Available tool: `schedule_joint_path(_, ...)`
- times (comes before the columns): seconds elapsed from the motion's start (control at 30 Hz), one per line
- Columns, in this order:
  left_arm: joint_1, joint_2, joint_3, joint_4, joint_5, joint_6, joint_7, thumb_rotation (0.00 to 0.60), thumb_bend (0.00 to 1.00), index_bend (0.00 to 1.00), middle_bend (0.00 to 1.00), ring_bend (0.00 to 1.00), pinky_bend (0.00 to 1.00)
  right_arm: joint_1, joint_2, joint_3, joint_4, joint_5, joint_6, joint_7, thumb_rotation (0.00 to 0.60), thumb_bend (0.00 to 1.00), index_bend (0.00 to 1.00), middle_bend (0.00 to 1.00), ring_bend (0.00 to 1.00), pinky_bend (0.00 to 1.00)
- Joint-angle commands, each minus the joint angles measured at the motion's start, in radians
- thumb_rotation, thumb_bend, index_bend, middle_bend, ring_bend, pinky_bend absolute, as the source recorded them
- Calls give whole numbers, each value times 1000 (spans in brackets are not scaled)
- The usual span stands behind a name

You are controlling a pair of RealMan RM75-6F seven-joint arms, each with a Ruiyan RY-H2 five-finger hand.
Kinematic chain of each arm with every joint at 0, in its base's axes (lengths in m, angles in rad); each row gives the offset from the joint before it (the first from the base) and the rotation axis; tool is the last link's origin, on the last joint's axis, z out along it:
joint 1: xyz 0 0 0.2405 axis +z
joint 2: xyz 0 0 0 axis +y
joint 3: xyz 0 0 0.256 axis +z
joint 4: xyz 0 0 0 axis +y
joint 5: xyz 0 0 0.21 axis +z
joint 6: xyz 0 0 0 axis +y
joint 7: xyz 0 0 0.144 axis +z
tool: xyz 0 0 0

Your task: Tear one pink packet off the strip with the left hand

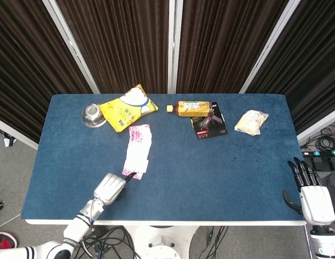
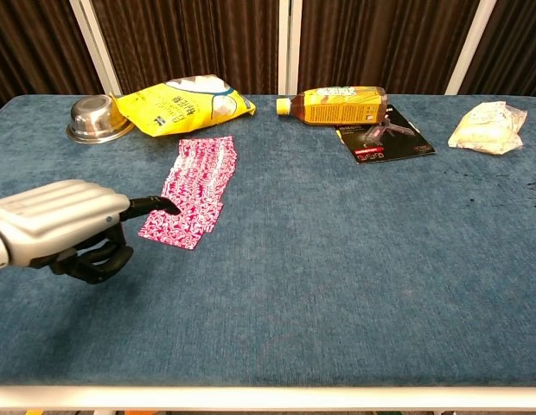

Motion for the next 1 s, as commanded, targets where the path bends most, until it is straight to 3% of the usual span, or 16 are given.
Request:
schedule_joint_path(0.03, -14, -17, -3, 14, -21, 1, 19, 600, 593, 135, 873, 877, 861, 1, -3, 0, 4, 3, -4, 5, 600, 308, 0, 0, 0, 123)
schedule_joint_path(0.43, -75, -70, 0, 109, -147, -38, 96, 600, 595, 135, 873, 877, 865, 1, -12, 4, 27, 11, -1, 25, 600, 307, 0, 0, 0, 124)
schedule_joint_path(1.0, -96, -65, 36, 127, -214, -13, 112, 600, 602, 135, 874, 878, 865, 2, -13, 3, 31, 12, -2, 27, 600, 308, 0, 0, 0, 124)
